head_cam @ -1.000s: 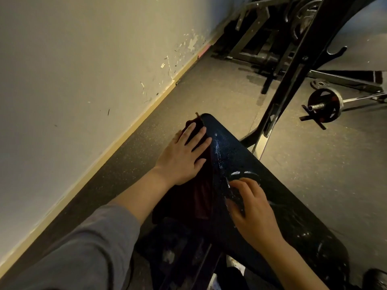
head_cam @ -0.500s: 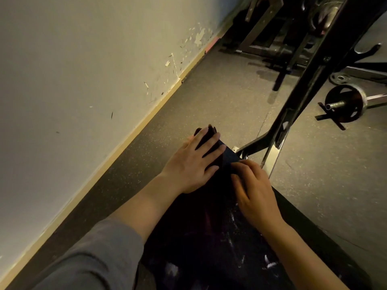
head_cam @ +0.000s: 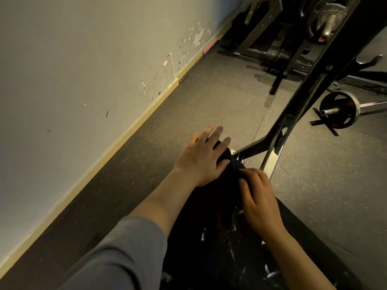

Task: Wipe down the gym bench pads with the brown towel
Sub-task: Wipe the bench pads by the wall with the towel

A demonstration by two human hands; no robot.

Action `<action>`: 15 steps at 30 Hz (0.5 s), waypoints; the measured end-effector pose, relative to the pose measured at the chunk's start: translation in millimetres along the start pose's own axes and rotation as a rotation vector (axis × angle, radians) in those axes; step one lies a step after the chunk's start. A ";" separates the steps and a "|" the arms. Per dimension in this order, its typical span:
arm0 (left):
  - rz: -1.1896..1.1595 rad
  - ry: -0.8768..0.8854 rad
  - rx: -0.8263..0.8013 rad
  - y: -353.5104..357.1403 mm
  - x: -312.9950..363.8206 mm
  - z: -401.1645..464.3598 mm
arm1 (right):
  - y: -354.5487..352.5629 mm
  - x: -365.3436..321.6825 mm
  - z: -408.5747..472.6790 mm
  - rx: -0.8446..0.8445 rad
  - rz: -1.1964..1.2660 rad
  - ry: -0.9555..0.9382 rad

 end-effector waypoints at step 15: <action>-0.295 -0.198 0.148 32.6 -22.5 -137.1 | 11.4 -86.1 -23.4 -0.036 -0.183 -0.205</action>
Point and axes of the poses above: each hand's wrist, its own z-axis towards the middle knuckle, its own y-axis out of the palm, x = y × z, the point moved 10 cm from there along z, towards the middle knuckle, and after that the axes turned 4 degrees about -x, right-handed, at the moved point
